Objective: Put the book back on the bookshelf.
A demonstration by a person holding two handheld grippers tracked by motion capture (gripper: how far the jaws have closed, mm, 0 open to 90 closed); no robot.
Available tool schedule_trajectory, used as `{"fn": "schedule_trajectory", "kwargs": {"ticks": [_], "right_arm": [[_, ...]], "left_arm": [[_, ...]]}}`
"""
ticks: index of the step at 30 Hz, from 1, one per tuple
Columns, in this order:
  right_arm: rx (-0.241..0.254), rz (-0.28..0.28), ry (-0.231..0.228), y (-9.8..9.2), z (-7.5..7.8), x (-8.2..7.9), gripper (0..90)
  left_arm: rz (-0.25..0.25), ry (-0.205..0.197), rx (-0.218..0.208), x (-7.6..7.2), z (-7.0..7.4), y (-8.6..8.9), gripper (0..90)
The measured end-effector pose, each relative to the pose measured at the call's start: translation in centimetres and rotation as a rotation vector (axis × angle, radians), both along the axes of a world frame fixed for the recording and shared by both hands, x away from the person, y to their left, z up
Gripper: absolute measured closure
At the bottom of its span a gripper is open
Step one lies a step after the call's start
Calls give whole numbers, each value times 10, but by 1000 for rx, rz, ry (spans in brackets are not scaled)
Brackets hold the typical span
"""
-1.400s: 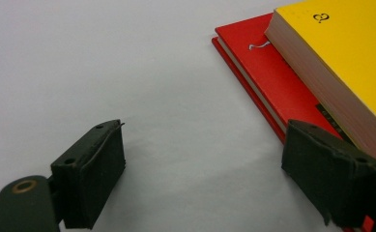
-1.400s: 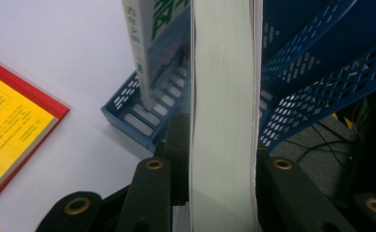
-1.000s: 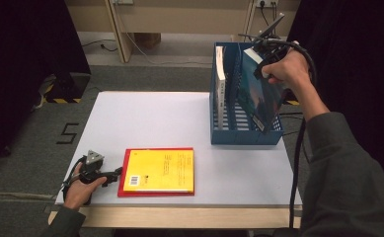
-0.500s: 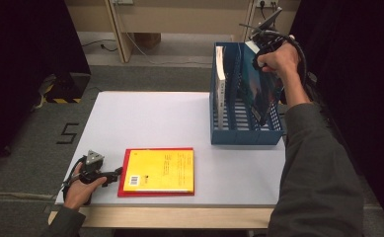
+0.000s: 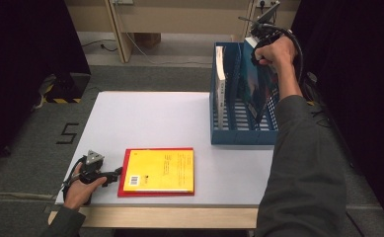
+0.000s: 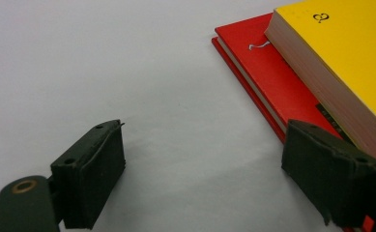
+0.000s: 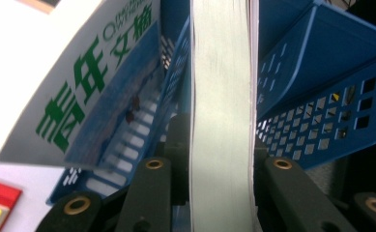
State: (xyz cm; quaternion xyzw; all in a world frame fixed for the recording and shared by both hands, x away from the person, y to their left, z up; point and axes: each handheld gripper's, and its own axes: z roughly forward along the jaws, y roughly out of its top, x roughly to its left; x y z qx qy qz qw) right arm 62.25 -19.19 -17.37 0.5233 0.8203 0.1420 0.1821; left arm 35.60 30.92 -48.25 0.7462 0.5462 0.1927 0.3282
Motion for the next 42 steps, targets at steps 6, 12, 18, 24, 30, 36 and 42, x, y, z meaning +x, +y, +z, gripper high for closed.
{"fn": "schedule_trajectory", "kwargs": {"ticks": [6,12,18,24,30,36,42], "right_arm": [[12,-12,-6,4,3,5,739],[40,-36,-7,5,-2,11,738],[66,-62,-10,4,-13,18,738],[101,-96,-13,1,-26,25,739],[114,-117,-15,0,-41,32,738],[127,-128,-8,2,-54,38,738],[139,-139,-8,2,-64,42,731]], "left_arm": [[0,0,1,0,0,0,142],[0,0,1,0,0,0,142],[0,0,1,0,0,0,142],[-1,1,1,0,0,0,142],[-1,1,1,0,0,0,142],[-1,0,0,0,0,0,142],[-1,0,0,0,0,0,143]]}}
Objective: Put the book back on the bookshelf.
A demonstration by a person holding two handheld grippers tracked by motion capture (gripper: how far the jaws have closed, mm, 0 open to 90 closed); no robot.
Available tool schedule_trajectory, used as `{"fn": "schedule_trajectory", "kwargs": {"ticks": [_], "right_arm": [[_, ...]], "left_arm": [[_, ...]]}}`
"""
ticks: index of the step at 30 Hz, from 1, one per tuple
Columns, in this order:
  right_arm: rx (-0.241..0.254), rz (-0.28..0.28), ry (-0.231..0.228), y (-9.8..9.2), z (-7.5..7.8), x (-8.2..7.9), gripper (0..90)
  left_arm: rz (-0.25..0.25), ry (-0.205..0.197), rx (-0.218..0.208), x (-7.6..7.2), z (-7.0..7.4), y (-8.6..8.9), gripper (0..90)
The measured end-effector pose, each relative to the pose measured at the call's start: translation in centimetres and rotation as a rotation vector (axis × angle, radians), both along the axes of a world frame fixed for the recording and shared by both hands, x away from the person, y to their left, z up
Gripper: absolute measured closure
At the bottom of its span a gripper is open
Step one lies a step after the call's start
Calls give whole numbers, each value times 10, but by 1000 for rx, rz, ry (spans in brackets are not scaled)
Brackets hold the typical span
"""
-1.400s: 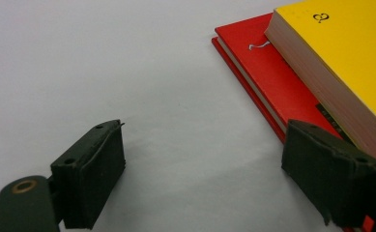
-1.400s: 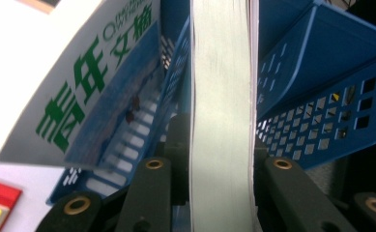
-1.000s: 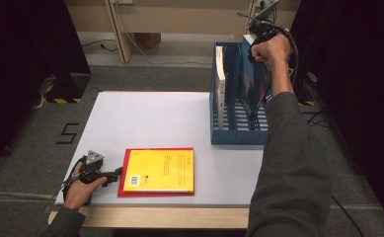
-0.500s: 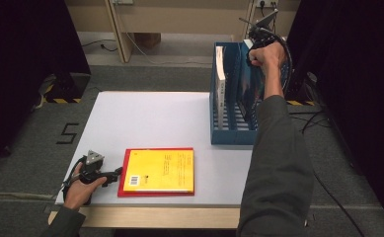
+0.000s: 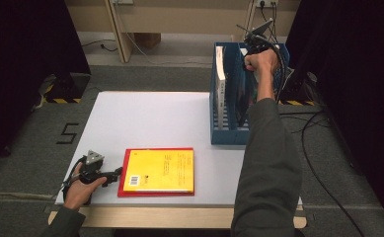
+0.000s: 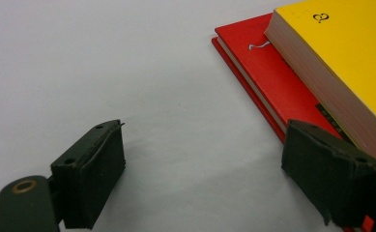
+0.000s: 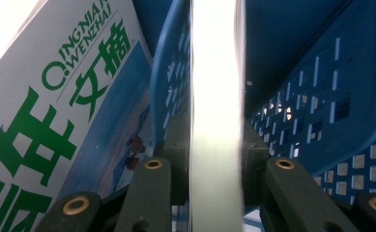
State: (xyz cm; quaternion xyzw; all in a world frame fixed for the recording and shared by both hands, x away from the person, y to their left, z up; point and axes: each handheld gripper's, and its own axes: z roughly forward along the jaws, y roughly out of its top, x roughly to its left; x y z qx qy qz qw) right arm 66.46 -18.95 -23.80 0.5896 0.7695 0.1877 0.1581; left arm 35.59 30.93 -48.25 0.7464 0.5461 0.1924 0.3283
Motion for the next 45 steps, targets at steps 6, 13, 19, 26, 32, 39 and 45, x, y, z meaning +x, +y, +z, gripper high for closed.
{"fn": "schedule_trajectory", "kwargs": {"ticks": [6,13,19,26,32,39,45], "right_arm": [[-4,0,15,2,-8,2,733],[2,11,-10,3,-8,1,709],[29,27,-24,-1,-4,-7,669],[43,85,-26,-8,-1,-28,613],[52,152,-55,-16,-2,-56,573],[70,212,-45,-27,-10,-83,565],[66,234,-29,-28,-23,-95,630]], "left_arm": [[0,0,0,0,0,0,143],[0,-1,1,0,0,0,143],[0,-1,1,0,0,0,143],[0,-1,1,0,0,0,143],[0,-1,1,0,0,0,142],[2,-4,2,0,0,0,142],[2,-5,2,0,0,0,142]]}}
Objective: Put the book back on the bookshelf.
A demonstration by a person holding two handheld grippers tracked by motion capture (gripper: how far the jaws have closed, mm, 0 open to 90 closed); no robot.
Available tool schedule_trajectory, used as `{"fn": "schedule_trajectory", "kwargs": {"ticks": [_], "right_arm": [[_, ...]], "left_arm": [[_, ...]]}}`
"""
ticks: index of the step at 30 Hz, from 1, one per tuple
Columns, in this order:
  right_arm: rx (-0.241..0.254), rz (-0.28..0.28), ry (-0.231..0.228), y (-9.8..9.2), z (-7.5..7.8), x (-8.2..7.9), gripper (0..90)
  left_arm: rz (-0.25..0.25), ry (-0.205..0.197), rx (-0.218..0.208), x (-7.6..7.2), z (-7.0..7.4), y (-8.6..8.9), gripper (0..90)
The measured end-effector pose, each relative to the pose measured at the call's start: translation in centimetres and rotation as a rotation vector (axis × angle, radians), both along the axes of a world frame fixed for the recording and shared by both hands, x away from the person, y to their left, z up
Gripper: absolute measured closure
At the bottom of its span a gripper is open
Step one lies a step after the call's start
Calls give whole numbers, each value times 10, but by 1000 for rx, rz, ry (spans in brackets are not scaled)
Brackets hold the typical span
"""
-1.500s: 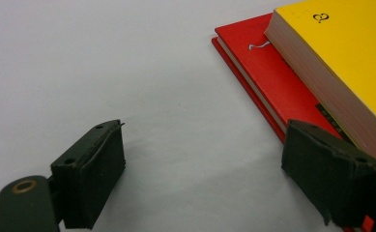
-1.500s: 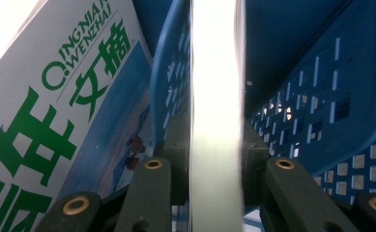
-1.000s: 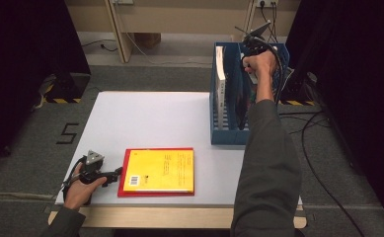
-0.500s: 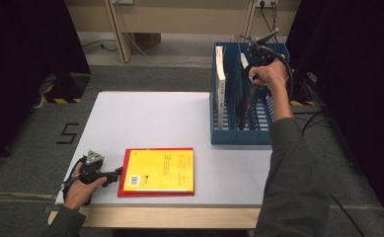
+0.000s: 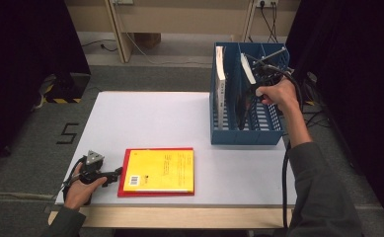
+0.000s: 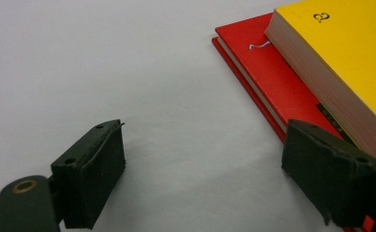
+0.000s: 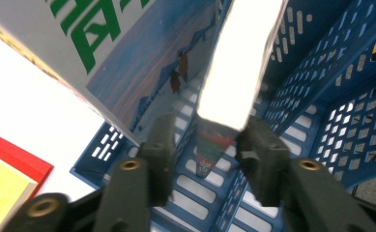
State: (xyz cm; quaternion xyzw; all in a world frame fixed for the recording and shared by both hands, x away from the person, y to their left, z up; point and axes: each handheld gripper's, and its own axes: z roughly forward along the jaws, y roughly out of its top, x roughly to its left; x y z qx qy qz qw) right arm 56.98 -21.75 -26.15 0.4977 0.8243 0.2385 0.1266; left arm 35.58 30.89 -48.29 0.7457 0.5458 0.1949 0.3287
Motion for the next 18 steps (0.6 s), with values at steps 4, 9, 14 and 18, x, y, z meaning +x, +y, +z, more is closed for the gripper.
{"fn": "schedule_trajectory", "kwargs": {"ticks": [4,9,14,18], "right_arm": [[-11,21,-8,0,-4,-1,711],[-26,33,-19,5,-5,1,717],[-22,29,-23,10,-7,8,717],[-15,5,-25,12,-8,15,712]], "left_arm": [[0,0,0,0,0,0,142],[0,0,2,0,0,0,142],[0,0,2,0,0,0,142],[0,1,2,0,0,0,142]]}}
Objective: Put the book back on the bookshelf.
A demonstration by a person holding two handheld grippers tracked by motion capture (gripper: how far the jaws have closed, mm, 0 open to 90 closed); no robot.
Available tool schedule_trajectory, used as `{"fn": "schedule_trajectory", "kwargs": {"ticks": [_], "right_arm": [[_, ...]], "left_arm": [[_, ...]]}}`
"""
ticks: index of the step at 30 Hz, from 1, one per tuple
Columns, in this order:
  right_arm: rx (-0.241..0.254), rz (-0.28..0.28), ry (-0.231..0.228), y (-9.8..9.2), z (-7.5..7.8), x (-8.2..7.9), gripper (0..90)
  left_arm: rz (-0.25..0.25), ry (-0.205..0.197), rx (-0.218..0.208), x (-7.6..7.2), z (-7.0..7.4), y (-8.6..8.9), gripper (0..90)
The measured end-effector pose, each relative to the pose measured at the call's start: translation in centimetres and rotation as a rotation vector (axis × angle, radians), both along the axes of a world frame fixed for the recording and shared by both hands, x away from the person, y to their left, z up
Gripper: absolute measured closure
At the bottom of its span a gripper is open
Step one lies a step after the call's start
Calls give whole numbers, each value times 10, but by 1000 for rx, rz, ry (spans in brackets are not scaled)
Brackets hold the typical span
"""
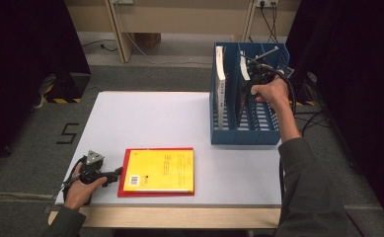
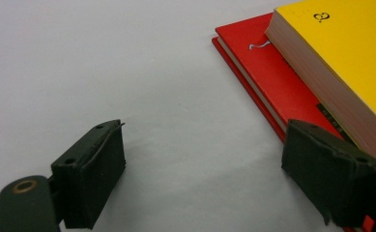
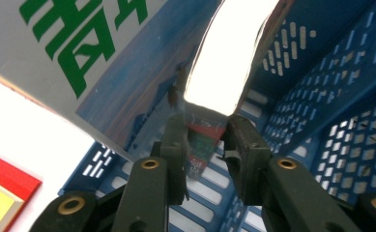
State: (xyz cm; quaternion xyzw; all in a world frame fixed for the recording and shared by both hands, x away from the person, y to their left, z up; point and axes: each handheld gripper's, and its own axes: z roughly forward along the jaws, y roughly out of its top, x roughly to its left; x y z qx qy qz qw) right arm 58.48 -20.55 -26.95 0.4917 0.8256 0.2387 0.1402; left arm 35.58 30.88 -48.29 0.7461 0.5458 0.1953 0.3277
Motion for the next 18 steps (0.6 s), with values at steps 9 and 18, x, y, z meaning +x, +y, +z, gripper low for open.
{"fn": "schedule_trajectory", "kwargs": {"ticks": [9,18], "right_arm": [[-1,-5,-2,2,0,0,661],[104,-57,-92,-17,1,-34,506]], "left_arm": [[0,0,-2,0,0,0,143],[-2,1,1,0,0,0,142]]}}
